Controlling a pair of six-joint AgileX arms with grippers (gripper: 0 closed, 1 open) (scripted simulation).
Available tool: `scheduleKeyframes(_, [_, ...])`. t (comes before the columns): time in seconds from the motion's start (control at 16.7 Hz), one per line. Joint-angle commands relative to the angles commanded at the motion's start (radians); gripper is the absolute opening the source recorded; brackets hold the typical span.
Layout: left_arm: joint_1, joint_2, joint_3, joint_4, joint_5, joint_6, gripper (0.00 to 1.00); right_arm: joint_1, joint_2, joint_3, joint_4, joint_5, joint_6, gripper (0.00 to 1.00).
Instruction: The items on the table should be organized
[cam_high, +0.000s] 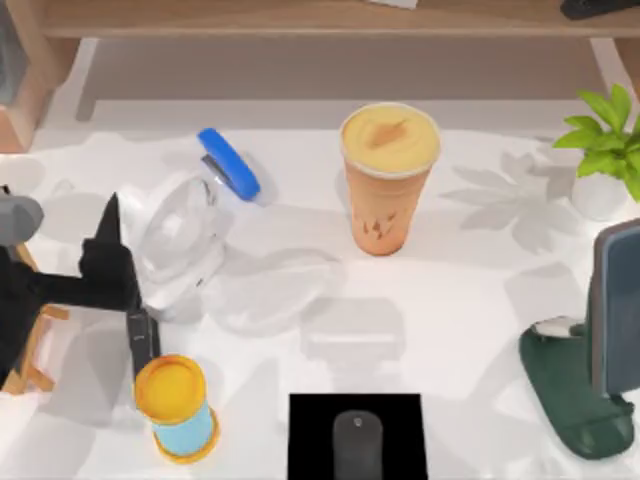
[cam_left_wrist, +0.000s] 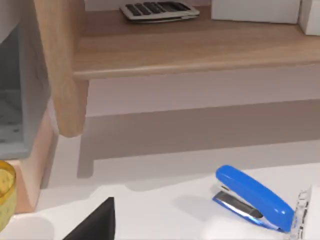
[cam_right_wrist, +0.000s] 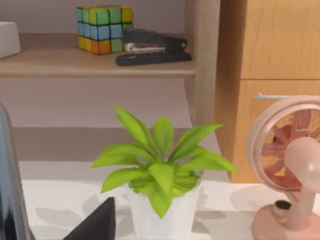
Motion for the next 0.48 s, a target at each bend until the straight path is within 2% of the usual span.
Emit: scheduleKeyframes(0.48, [-0.410,0.837,0.294,0.427,-0.288,0.003,1.00,0.000,0.000,0.000,0.000,0.000,0.000,1.00])
